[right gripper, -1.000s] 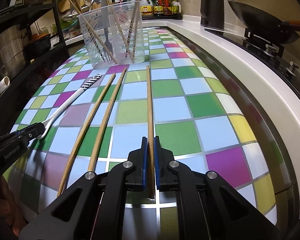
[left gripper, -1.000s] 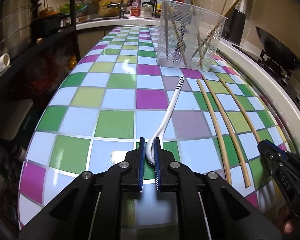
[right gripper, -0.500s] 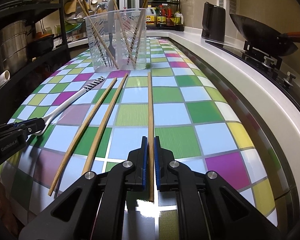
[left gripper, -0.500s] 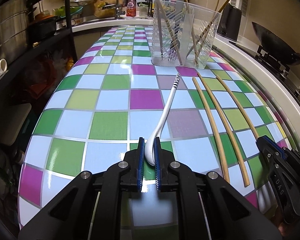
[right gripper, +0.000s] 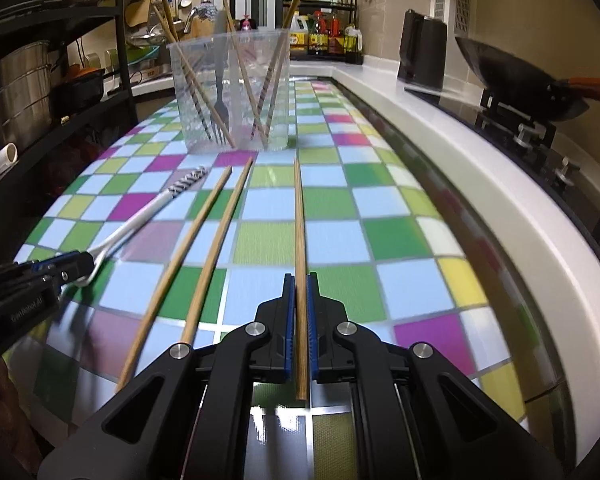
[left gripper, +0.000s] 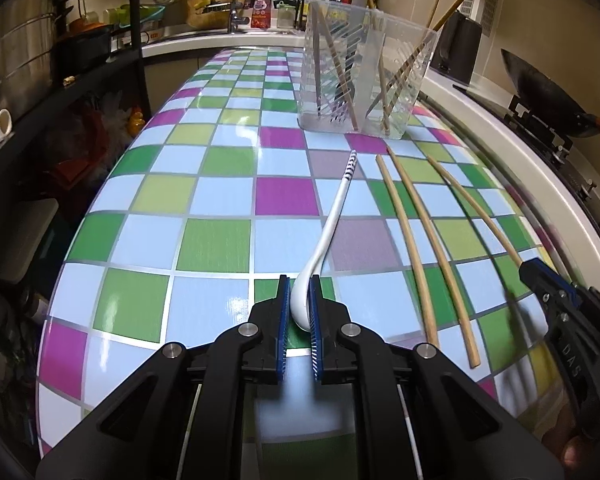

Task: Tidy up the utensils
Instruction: 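Lift the spoon and chopstick and carry them above the clear container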

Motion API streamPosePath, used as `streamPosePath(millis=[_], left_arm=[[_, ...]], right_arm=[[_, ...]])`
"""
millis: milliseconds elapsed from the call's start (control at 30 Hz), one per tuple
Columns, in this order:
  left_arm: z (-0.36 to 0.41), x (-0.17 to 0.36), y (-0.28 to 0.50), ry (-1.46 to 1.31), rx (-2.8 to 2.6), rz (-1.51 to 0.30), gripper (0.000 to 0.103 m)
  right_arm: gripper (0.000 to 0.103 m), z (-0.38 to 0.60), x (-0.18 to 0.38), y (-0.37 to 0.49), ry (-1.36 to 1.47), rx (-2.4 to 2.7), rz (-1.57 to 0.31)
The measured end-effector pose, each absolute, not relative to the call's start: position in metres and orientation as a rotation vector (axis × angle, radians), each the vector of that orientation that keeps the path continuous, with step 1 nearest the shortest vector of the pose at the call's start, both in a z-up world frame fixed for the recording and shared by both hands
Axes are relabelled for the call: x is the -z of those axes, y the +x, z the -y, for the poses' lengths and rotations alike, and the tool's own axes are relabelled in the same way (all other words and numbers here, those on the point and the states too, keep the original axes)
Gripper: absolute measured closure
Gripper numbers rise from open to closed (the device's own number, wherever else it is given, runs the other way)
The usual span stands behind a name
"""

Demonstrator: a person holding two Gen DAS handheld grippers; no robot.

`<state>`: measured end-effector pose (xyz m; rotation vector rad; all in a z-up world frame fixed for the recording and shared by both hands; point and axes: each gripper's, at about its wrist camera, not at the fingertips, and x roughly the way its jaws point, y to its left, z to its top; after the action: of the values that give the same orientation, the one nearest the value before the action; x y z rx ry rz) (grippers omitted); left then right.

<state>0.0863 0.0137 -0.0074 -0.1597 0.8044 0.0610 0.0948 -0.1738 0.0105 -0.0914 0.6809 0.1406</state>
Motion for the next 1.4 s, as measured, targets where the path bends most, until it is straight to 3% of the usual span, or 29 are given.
streamPosePath(millis=[933,1400], left_arm=[[-0.002,-0.096,0.057,-0.005,-0.045,-0.359,0.092],[-0.009,-0.158,0.090,0.000,-0.021,-0.336,0.092]], right_arm=[[0.097,0.174,-0.137,0.079,-0.089,-0.162,-0.416],[0.097,0.160,-0.196,0.106,-0.089,-0.252,-0.350]])
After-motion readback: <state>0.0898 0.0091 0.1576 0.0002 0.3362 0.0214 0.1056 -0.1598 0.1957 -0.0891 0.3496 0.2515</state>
